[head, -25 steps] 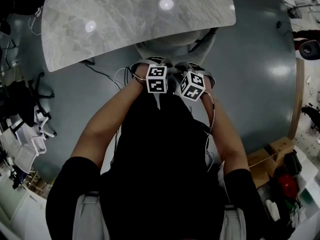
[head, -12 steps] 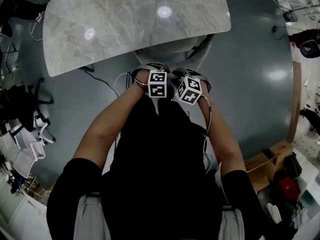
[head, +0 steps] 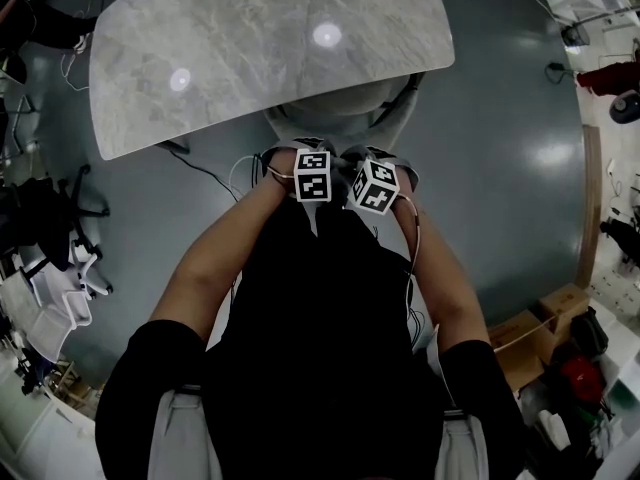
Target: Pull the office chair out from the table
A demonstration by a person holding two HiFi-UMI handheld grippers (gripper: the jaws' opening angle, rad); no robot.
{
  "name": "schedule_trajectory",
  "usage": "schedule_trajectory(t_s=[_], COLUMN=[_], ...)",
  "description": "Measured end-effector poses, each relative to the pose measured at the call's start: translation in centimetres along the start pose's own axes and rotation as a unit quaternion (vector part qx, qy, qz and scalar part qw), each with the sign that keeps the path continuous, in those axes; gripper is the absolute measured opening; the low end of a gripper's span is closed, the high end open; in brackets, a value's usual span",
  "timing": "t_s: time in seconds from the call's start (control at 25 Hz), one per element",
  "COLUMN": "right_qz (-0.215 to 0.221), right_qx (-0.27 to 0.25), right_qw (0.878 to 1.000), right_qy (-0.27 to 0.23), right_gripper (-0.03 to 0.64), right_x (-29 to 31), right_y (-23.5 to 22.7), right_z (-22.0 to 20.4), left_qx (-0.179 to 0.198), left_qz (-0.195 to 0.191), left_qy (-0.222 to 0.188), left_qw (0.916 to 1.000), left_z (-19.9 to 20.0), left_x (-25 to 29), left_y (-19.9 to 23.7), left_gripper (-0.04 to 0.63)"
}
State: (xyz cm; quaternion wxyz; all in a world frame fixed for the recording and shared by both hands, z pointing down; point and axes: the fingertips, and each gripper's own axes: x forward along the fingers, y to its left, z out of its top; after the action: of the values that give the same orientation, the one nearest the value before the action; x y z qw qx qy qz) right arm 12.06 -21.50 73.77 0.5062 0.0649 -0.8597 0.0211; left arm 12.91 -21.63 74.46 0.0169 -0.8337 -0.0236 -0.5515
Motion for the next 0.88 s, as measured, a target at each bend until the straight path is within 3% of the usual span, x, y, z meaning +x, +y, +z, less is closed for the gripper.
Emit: schedule_trajectory(t_s=[0.52,0.88], right_qz=[0.007,0.037], right_qx=[0.005,0.001], right_qw=[1.000,0.999], right_qy=[0.003,-0.004], right_gripper=[0.098,0.094], right_x=[-0.7,-1.0], right_y=[1.6,5.0], right_z=[-0.6,-0.4], left_qx=[-0.042,-0.034], left_qz=[-0.013,-0.029], left_qy=[0.005,0.012], left_qw=[0.9990,0.9990], left_z=[0.7,0.5], left_x=[-0.1,-0.4], left_y=[-1.8,-5.0], left_gripper=[0.090,0.089])
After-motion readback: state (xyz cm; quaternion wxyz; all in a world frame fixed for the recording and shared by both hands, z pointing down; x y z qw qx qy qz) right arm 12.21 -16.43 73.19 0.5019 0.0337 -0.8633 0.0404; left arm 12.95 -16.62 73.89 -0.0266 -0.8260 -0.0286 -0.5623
